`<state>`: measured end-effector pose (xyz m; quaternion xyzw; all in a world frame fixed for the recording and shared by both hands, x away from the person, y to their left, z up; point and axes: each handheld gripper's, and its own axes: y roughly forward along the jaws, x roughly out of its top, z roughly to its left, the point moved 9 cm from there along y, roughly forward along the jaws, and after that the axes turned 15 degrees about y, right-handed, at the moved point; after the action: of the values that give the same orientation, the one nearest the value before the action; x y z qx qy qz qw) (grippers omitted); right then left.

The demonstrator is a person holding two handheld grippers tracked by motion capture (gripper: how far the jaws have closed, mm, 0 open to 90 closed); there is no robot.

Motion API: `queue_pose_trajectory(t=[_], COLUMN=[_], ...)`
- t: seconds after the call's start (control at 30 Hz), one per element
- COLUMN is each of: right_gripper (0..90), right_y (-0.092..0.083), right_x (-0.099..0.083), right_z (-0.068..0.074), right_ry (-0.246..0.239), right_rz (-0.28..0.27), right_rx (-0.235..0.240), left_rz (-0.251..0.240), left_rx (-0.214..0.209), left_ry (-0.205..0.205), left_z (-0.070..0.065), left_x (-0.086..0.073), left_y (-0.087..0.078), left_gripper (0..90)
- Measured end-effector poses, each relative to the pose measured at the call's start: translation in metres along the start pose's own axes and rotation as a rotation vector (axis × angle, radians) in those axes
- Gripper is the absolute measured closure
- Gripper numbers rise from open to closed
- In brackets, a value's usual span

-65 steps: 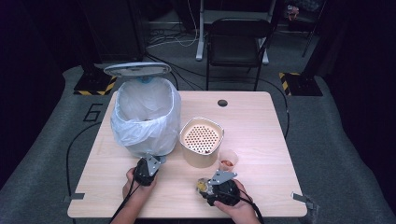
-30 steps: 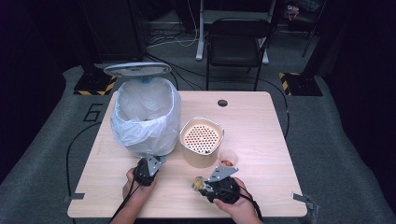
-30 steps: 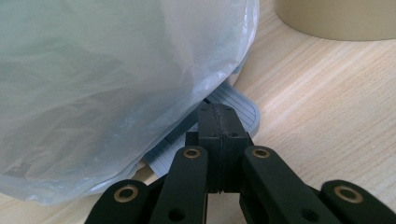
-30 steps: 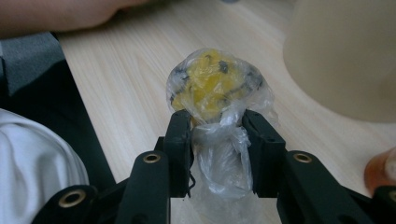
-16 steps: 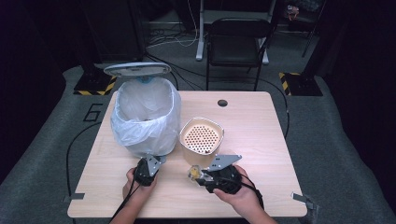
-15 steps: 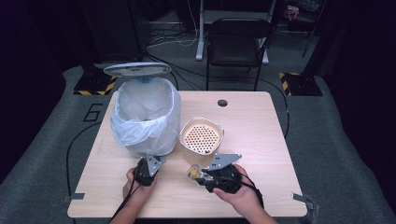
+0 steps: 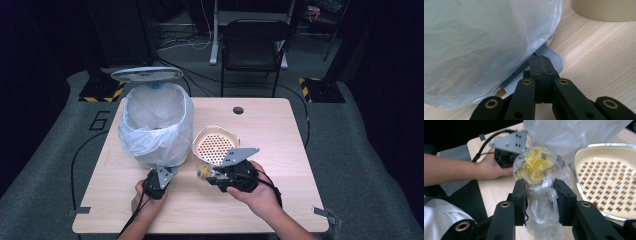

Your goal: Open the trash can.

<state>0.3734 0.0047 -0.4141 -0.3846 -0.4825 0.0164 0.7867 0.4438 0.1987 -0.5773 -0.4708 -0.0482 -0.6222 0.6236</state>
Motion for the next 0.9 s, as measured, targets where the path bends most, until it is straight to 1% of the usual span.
queue_pose_trajectory(t=[0.03, 0.07, 0.13, 0.2, 0.23, 0.27, 0.3, 0.33, 0.37, 0.4, 0.43, 0.47, 0.57, 0.6, 0.63, 0.67, 0.7, 0.73, 0.77, 0.8, 0.9], right_gripper=[65.4, 65.4, 65.4, 65.3, 65.3, 65.3, 65.4, 65.3, 65.3, 65.3, 65.3, 65.3, 65.3, 65.3, 65.3, 65.3, 65.3, 65.4, 65.3, 65.3, 65.3], right_y=[-0.002, -0.003, -0.005, -0.008, -0.010, -0.010, -0.012, -0.013, -0.013, -0.014, -0.014, -0.014, -0.013, -0.013, -0.012, -0.012, -0.011, -0.011, -0.010, -0.010, -0.008], right_x=[0.004, 0.008, 0.016, 0.027, 0.031, 0.031, 0.039, 0.043, 0.047, 0.050, 0.053, 0.056, 0.067, 0.070, 0.073, 0.075, 0.077, 0.080, 0.082, 0.084, 0.092], right_z=[0.000, -0.001, -0.001, -0.003, -0.003, -0.003, -0.005, -0.006, -0.007, -0.008, -0.010, -0.011, -0.014, -0.015, -0.016, -0.016, -0.016, -0.017, -0.018, -0.019, -0.020], right_ry=[0.003, -0.012, -0.010, -0.028, -0.023, -0.023, -0.027, -0.025, -0.023, -0.016, -0.021, -0.014, -0.016, -0.014, -0.013, -0.005, -0.006, -0.012, -0.025, -0.034, -0.027], right_rz=[0.002, -0.005, -0.013, -0.025, -0.026, -0.026, -0.033, -0.033, -0.034, -0.036, -0.038, -0.037, -0.037, -0.039, -0.043, -0.044, -0.046, -0.046, -0.043, -0.042, -0.044], right_rx=[-0.003, -0.008, -0.013, -0.018, -0.021, -0.021, -0.026, -0.027, -0.028, -0.032, -0.033, -0.037, -0.040, -0.046, -0.043, -0.042, -0.043, -0.047, -0.050, -0.052, -0.057], left_rz=[0.000, 0.001, 0.000, 0.000, -0.004, -0.004, -0.005, -0.004, -0.007, -0.005, -0.003, -0.003, -0.004, -0.006, -0.003, -0.001, -0.001, -0.001, -0.002, -0.002, -0.001], left_rx=[0.000, -0.009, -0.008, 0.001, -0.005, -0.005, -0.005, -0.006, 0.003, -0.004, -0.008, -0.008, -0.008, -0.002, -0.011, -0.005, -0.007, -0.007, 0.002, 0.000, 0.001], left_ry=[-0.001, -0.001, -0.001, 0.000, -0.017, -0.017, -0.018, -0.018, -0.018, -0.015, -0.012, -0.012, -0.015, -0.017, -0.015, -0.003, -0.002, -0.002, -0.002, -0.002, -0.001], left_z=[0.000, 0.000, 0.000, 0.000, -0.002, -0.002, -0.002, -0.002, -0.001, -0.002, -0.002, -0.002, -0.002, -0.002, -0.002, 0.000, 0.000, 0.000, 0.000, 0.000, 0.000], left_x=[0.000, 0.000, 0.000, 0.000, 0.000, 0.000, 0.000, 0.000, 0.001, 0.001, 0.000, 0.000, 0.000, 0.001, 0.000, 0.000, 0.000, 0.000, 0.000, 0.000, 0.000], left_y=[0.000, 0.000, 0.000, 0.000, 0.000, 0.000, 0.001, 0.000, 0.001, 0.001, 0.000, 0.000, 0.000, 0.001, 0.000, 0.000, 0.000, 0.000, 0.000, 0.000, 0.000], left_gripper=[89.9, 89.9, 89.9, 89.9, 89.9, 89.9, 89.9, 89.9, 89.9, 89.9, 89.9, 89.9, 89.9, 89.9, 89.9, 89.9, 89.9, 89.9, 89.9, 89.9, 89.9])
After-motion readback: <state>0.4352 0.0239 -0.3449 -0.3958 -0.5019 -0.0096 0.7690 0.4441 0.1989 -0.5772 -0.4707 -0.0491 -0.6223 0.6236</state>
